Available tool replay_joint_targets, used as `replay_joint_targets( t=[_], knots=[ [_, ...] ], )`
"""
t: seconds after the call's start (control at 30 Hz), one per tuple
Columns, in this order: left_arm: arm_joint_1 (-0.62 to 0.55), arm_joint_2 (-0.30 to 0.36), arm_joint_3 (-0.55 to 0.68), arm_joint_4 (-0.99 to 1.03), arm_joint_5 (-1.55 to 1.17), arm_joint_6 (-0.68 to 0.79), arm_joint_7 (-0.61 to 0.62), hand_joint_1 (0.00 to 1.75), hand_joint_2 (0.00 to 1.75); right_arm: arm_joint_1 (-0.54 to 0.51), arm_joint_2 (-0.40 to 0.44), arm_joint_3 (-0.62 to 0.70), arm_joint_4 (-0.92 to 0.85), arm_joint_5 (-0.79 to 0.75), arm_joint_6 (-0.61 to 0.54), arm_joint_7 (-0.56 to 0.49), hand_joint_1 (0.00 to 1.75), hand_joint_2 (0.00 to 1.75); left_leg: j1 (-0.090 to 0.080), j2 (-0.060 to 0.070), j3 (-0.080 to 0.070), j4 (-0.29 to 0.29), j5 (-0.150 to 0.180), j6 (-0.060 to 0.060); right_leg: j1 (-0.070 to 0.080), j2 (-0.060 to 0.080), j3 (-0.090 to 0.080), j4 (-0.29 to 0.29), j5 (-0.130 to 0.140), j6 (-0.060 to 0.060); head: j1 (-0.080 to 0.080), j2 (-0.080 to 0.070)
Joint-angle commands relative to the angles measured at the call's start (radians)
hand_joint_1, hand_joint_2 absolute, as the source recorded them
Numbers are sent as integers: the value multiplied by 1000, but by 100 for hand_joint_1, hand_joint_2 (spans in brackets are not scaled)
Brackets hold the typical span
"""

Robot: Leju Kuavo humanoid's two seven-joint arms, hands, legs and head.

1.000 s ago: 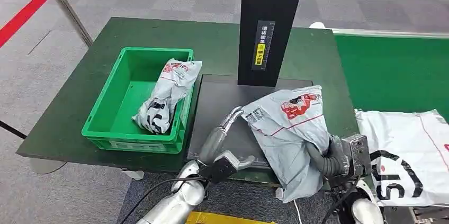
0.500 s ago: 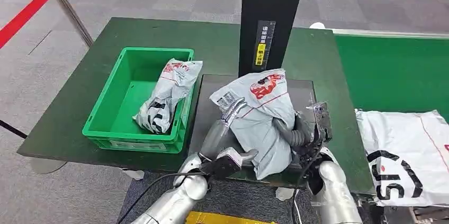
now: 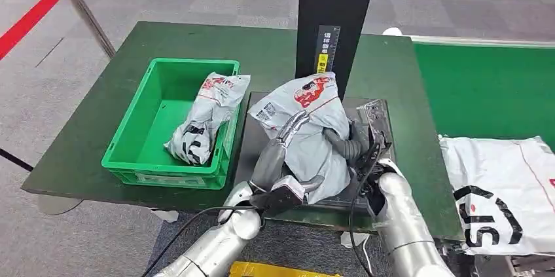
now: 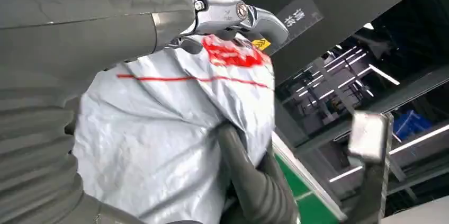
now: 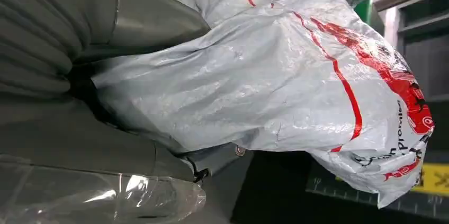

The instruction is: Moved the parcel from conveyor to table for the left to box.

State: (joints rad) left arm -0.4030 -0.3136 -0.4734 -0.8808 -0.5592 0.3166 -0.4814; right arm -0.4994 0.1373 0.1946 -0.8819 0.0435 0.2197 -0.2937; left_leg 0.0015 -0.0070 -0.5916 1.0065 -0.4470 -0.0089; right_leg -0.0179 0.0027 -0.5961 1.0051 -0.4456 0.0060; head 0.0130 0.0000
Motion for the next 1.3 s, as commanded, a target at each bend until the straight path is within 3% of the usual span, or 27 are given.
replay_joint_targets(
  t=[0.03, 0.33, 0.47, 0.7, 0.83, 1.07, 1.1, 1.13, 1.3],
  knots=[
    [-76, -7, -48, 80, 6, 8, -1, 0, 175, -128, 7, 142, 157, 37, -31, 48, 175, 175, 2, 4, 2, 0, -1, 0, 2, 3, 2, -2, 1, -1, 0, 0],
    [-74, -7, -88, 44, -4, 45, 21, 0, 175, -180, -7, 213, 161, 96, -48, 151, 175, 175, 1, 2, 0, 0, 0, 0, 1, 1, 0, -1, 1, -1, 0, 0],
    [-114, 32, -113, 59, -165, 199, 111, 0, 175, -166, -29, 214, 143, 85, -41, 149, 175, 175, 0, 0, 0, 0, 0, 0, 0, 0, 0, 0, 0, 0, 0, 0],
    [-116, 36, -110, 56, -164, 194, 109, 0, 175, -162, -31, 214, 140, 84, -40, 149, 175, 175, 1, 1, 2, -1, 0, 0, 1, 0, 2, -2, 1, -1, 0, 0],
    [-142, 72, -85, 49, -254, 234, 171, 0, 175, -162, -47, 221, 144, 65, -8, 159, 175, 175, 1, 1, 1, 0, 0, 0, 1, 1, 1, -1, 1, -1, 0, 0],
    [-137, 84, -29, 55, -272, 221, 156, 0, 175, -250, -14, 289, 280, 62, 12, 117, 175, 175, 1, 5, 1, 0, 0, -1, 1, 4, 1, -1, 1, -1, 0, 0],
    [-134, 82, -29, 54, -274, 217, 158, 0, 175, -254, -15, 293, 274, 67, 6, 118, 66, 175, 1, 5, 1, 0, 0, 0, 1, 4, 0, -1, 1, -1, 0, 0],
    [-129, 80, -28, 47, -285, 218, 166, 0, 175, -255, -21, 309, 260, 85, -5, 132, 0, 0, 0, 3, 1, 0, 0, 0, 0, 3, 0, 0, 1, -1, 0, 0],
    [-129, 76, -28, 32, -311, 190, 188, 0, 175, -239, -53, 311, 156, 116, -54, 185, 0, 0, 0, 1, 0, 0, 0, 0, 1, 0, 0, 0, 0, -1, 0, 0]
  ],
)
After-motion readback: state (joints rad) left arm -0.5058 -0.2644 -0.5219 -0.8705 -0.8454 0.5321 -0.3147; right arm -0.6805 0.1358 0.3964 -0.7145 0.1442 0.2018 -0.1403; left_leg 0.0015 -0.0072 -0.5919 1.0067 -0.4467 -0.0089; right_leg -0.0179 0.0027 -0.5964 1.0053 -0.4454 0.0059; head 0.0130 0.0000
